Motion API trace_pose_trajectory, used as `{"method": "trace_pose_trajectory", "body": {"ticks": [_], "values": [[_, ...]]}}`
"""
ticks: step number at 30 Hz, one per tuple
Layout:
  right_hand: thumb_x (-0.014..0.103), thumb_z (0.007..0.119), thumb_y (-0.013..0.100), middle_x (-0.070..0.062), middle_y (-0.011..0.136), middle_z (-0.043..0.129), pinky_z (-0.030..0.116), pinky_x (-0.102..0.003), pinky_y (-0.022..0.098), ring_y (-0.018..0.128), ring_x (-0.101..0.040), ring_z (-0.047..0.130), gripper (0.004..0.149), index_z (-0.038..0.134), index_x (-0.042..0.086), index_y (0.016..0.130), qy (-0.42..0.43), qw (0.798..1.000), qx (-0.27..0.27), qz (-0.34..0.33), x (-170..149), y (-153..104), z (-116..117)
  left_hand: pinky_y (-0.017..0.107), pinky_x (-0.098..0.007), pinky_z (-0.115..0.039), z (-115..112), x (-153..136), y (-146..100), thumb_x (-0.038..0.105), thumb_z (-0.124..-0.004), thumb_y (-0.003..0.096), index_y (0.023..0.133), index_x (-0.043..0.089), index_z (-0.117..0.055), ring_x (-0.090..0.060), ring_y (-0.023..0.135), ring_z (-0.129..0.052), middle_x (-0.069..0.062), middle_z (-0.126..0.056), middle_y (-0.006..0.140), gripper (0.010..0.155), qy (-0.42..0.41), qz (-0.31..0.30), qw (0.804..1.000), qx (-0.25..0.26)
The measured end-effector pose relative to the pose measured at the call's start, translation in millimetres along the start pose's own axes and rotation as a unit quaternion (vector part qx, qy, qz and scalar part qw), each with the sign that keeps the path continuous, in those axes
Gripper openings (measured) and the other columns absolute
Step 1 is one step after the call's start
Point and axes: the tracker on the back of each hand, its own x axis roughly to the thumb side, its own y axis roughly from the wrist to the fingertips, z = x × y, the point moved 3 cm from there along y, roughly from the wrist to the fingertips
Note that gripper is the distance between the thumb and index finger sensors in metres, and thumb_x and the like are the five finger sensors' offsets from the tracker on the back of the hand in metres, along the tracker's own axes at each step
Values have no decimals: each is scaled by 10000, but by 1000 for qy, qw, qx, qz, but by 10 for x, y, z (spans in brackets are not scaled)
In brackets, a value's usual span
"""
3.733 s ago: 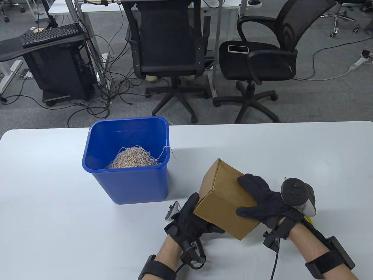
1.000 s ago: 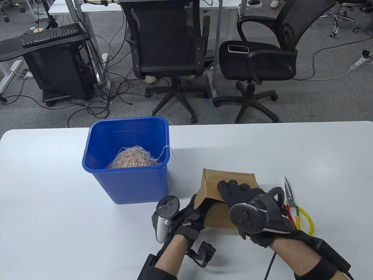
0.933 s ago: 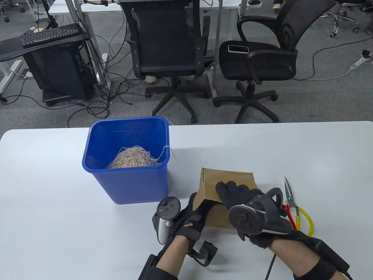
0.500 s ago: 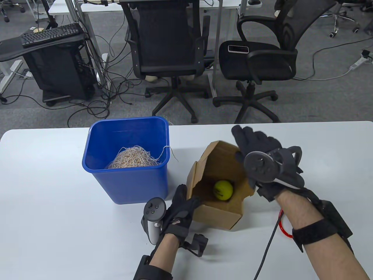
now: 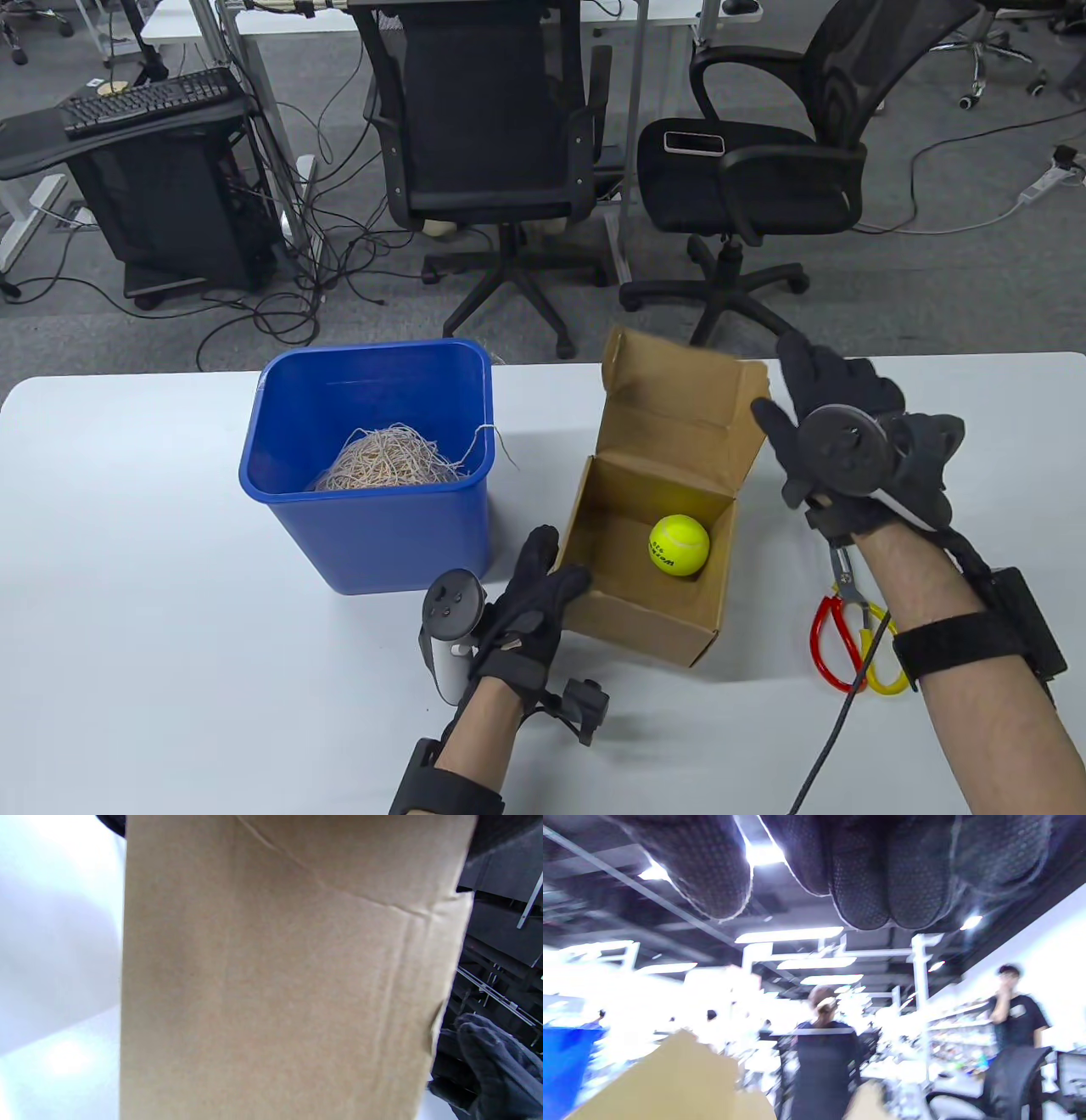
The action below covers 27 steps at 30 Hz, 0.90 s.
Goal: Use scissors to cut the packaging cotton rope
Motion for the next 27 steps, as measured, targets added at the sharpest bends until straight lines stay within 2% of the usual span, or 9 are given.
{"method": "trace_pose_trajectory", "body": {"ticks": [3, 7, 11, 16, 18, 21, 23, 27], "values": [[395, 880, 416, -240, 893, 912, 765, -647, 463, 691, -488, 887, 645, 783, 79, 970, 21, 995, 68, -68, 320, -215, 241, 570, -718, -560, 31, -60, -6, 574, -756, 519, 1108, 106, -221, -676, 893, -424, -339, -174, 1071, 923, -20, 3, 1000, 4], [377, 886, 412, -247, 914, 902, 769, -646, 462, 712, -495, 885, 644, 782, 83, 975, -1, 976, 157, -152, 767, -494, 564, 571, -719, -555, 124, -119, -2, 575, -761, 520, 1110, 104, -228, -680, 890, -428, -338, -184, 1075, 924, -31, -8, 999, 4], [372, 892, 406, -253, 973, 853, 742, -663, 497, 778, -505, 844, 659, 766, 96, 992, -63, 964, 175, -192, 1023, -571, 752, 592, -715, -547, 161, -41, -9, 578, -758, 522, 1117, 121, -227, -668, 913, -413, -317, -172, 1090, 919, -22, -36, 999, 2], [403, 922, 382, -290, 1075, 730, 694, -696, 539, 853, -539, 773, 772, 683, 104, 1052, -118, 949, 232, -178, 1122, -478, 975, 594, -719, -545, 131, 124, -33, 567, -774, 514, 1117, 128, -231, -667, 917, -425, -309, -181, 1097, 923, 38, -80, 996, 8], [430, 932, 370, -298, 1110, 674, 688, -701, 546, 854, -553, 772, 840, 625, 112, 1084, -138, 937, 273, -170, 1132, -463, 1107, 588, -720, -550, 101, 164, -45, 566, -774, 511, 1113, 119, -232, -669, 912, -436, -313, -186, 1094, 925, 57, -86, 995, 16], [480, 925, 367, -293, 1131, 637, 664, -692, 570, 855, -554, 769, 919, 536, 125, 1119, -149, 913, 343, -162, 1123, -495, 1339, 582, -722, -550, 51, 199, -51, 558, -784, 505, 1105, 93, -236, -673, 904, -447, -324, -191, 1088, 936, 35, -89, 995, 15], [513, 930, 352, -305, 1124, 639, 685, -694, 542, 837, -558, 783, 970, 501, 123, 1128, -130, 907, 366, -162, 1135, -527, 1451, 579, -729, -540, 17, 237, -50, 548, -797, 504, 1100, 75, -240, -676, 903, -446, -328, -194, 1085, 944, 35, -100, 994, 6], [473, 941, 364, -309, 1072, 692, 718, -667, 518, 762, -537, 853, 963, 496, 70, 1117, -125, 899, 395, -143, 1158, -586, 1597, 574, -729, -546, 19, 269, -58, 548, -801, 502, 1097, 63, -255, -677, 898, -463, -329, -208, 1085, 942, 71, -105, 992, 7]]}}
